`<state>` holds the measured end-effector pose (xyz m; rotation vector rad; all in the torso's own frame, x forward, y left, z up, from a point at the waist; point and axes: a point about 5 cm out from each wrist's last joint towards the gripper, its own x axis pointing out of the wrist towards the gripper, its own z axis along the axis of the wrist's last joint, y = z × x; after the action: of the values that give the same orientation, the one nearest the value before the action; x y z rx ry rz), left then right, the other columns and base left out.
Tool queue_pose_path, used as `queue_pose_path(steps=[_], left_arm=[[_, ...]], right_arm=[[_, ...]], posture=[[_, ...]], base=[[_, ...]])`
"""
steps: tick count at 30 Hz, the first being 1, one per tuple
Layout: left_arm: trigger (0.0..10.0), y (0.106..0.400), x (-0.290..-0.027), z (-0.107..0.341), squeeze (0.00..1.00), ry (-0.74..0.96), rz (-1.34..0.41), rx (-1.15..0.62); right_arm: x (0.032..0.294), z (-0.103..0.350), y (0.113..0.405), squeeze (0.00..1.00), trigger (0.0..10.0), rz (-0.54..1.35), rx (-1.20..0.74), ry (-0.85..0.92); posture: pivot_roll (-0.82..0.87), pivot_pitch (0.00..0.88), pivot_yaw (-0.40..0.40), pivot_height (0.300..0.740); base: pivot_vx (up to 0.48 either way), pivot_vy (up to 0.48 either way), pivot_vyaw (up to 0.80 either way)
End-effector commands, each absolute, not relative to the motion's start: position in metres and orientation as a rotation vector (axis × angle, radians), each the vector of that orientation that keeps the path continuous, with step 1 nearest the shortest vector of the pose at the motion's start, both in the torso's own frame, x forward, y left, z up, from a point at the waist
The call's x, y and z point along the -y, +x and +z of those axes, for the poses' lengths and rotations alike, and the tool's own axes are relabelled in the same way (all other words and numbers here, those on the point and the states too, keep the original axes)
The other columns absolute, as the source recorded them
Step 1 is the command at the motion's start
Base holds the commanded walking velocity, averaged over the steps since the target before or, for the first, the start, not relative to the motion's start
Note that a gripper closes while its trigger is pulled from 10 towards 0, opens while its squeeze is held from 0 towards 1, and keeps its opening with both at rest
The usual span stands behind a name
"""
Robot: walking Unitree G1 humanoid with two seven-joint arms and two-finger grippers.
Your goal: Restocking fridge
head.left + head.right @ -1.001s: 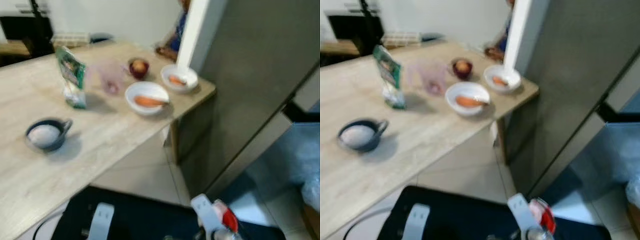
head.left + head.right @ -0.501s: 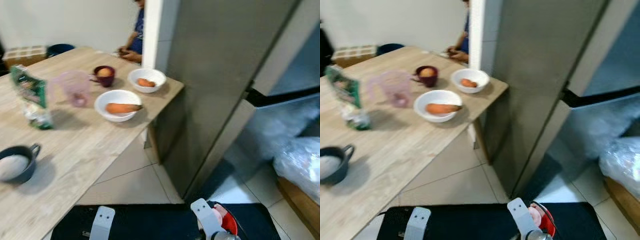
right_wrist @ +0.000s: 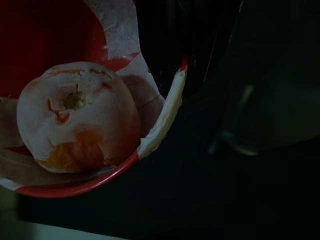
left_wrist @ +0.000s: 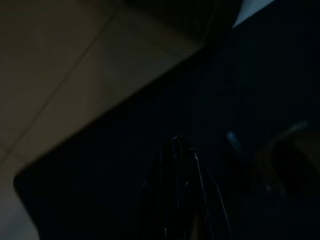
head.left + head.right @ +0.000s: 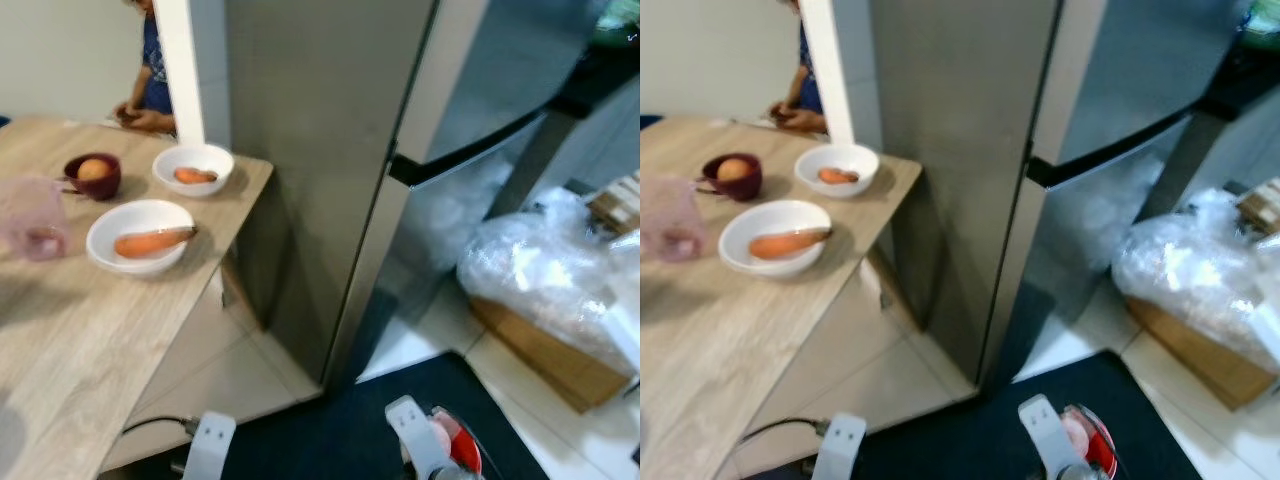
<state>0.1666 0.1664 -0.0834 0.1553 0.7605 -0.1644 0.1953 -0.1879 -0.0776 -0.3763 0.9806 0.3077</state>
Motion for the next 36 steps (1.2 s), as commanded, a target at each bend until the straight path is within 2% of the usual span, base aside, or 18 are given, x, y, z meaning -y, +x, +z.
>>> queue_pose_path(steps=[1,16,24,36], left_arm=[[10.0,0.1563,-0.1619,-0.0884,0.00,0.148,-0.176,-0.792],[10.0,0.1587,-0.1598,-0.0876,0.00,0.150,-0.182,-0.785],[10.0,0.1632,-0.1555,-0.0850,0.00,0.129,-0.184,-0.757],[10.0,0.1658,-0.1567,-0.0822,0.00,0.110,-0.167,-0.725]], right_arm=[[0.1852,-0.0770,0.1967,0.00,10.0,0.306,-0.966,-0.373],[0.1859,-0.0773,0.1959,0.00,10.0,0.305,-0.967,-0.369],[0.1860,-0.0772,0.1953,0.00,10.0,0.321,-0.959,-0.379],[0.1860,-0.0772,0.1952,0.00,10.0,0.329,-0.958,-0.386]], posture=[[-0.09,0.024,-0.060,0.700],[-0.09,0.021,-0.059,0.700],[-0.10,0.024,-0.060,0.700],[-0.10,0.029,-0.062,0.700]], base=[[0.000,0.000,-0.80],[0.000,0.000,-0.80],[0.000,-0.032,0.00],[0.000,-0.415,0.00]])
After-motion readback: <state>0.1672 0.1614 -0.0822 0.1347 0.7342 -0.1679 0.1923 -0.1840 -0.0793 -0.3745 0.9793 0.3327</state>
